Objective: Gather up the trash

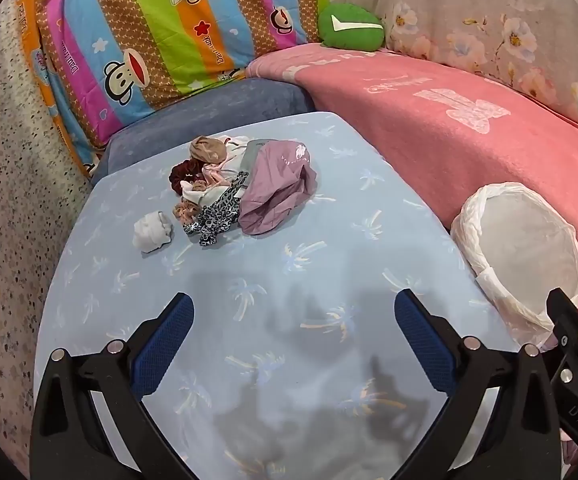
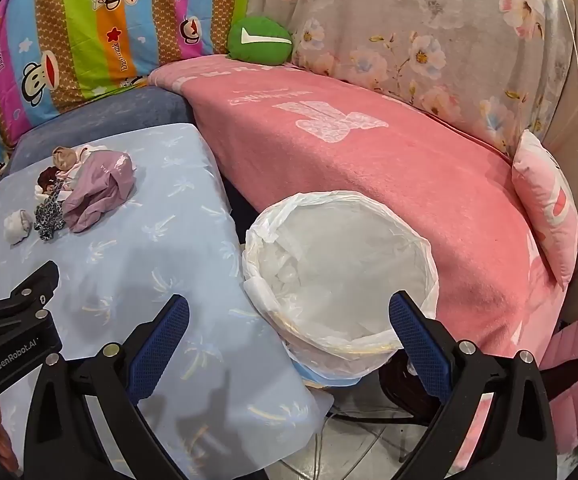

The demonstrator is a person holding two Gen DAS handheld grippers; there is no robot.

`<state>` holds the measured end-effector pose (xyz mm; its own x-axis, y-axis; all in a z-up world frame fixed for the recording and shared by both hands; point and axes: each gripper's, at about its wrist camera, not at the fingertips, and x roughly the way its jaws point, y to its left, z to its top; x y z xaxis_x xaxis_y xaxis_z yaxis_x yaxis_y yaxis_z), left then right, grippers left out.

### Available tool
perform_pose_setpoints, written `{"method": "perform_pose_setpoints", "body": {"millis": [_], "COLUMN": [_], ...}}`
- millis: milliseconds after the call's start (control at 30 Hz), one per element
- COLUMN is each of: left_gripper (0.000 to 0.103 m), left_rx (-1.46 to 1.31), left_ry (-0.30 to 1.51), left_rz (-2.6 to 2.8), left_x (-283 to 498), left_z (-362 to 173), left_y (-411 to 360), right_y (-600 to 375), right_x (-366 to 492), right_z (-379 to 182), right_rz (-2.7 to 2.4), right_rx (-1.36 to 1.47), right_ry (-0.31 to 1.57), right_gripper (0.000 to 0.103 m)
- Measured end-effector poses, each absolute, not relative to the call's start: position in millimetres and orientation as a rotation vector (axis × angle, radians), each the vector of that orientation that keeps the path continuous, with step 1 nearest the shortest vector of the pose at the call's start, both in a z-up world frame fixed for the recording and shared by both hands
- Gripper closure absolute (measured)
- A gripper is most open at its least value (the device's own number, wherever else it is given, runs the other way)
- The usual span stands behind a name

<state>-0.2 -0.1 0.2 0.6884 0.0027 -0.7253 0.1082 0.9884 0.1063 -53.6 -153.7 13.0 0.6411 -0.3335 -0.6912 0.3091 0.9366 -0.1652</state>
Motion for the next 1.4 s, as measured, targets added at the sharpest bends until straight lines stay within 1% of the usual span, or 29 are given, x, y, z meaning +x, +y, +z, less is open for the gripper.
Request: {"method": "perform_pose_setpoints", "body": {"millis": [533,600,900,1400], "left_gripper": [0.007,0.007,0.007,0.007], "left_rx": [0.142,0.143,0.145,0.142], "left_ry": [0.814,0.806,0.802,0.795], "left_rz": [-0.057,-0.060,-0.063,-0.066], "left_x": [3.6,-1.9,0.3,-5.3], "left_z": [-0.3,7.7,14.1,11.6], "left_y": [-1.3,-3.0,-5.0,-2.1], "right_y": [-153.2,-152.8,-154.3,-156.8], "right_x": [-56.4,-56.5,-58.0,-60.9], "right_z": [13.4,12.9,16.5,20.8], "right_rz": [-0.368,-0.369,-0.368,-0.369], "right_rx": [-0.034,-0.034,-0.032,-0.035], "right_ry": [0.787,0.787,0.783,0.782], "right_gripper": [0.005,0.005,0.005,0.005]}}
